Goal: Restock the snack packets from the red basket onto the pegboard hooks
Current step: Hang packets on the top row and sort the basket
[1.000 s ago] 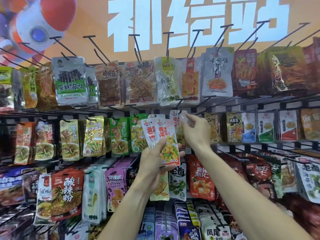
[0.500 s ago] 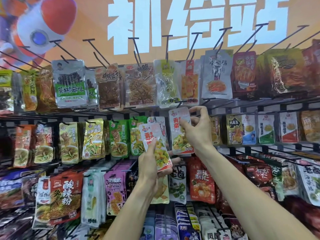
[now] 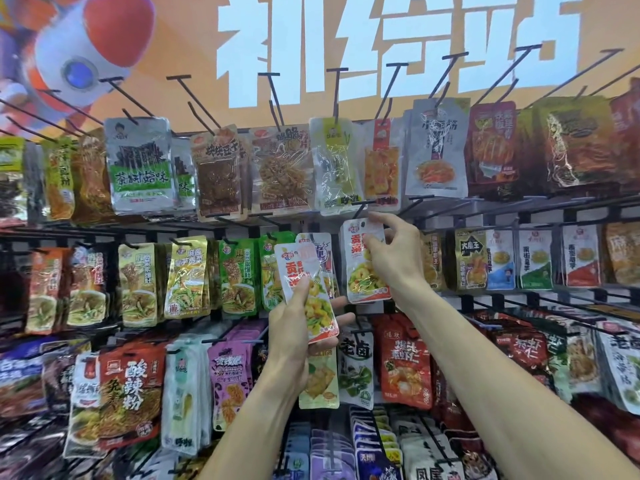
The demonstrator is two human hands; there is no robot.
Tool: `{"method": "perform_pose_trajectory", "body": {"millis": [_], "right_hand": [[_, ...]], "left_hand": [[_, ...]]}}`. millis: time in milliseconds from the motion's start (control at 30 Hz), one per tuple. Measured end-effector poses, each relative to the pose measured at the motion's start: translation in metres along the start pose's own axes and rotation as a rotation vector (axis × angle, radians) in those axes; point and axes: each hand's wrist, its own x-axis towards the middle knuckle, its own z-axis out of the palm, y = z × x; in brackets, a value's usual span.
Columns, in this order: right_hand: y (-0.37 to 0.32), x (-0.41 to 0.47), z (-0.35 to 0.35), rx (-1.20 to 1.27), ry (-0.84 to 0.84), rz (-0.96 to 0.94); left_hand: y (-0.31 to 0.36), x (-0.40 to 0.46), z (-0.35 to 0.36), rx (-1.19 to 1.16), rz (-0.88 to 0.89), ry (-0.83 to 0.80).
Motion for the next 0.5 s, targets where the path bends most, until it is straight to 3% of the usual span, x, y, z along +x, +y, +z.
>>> {"method": "perform_pose_trajectory", "body": {"millis": [333, 433, 500], "right_hand": [[0.012, 0.006, 0.015, -0.304, -0.002, 0.031], [0.005, -0.031, 0.003, -0.084, 0.054, 0.023], [-0.006, -0.057, -0.001, 0.170, -0.040, 0.116]], "left_hand": [[0.005, 0.000, 0.005, 0.050, 0.061, -0.007], [0.002, 0.000, 0.005, 0.045, 0.066, -0.026], [-0.002, 0.000, 0.009, 0.045, 0.061, -0.033]]}}
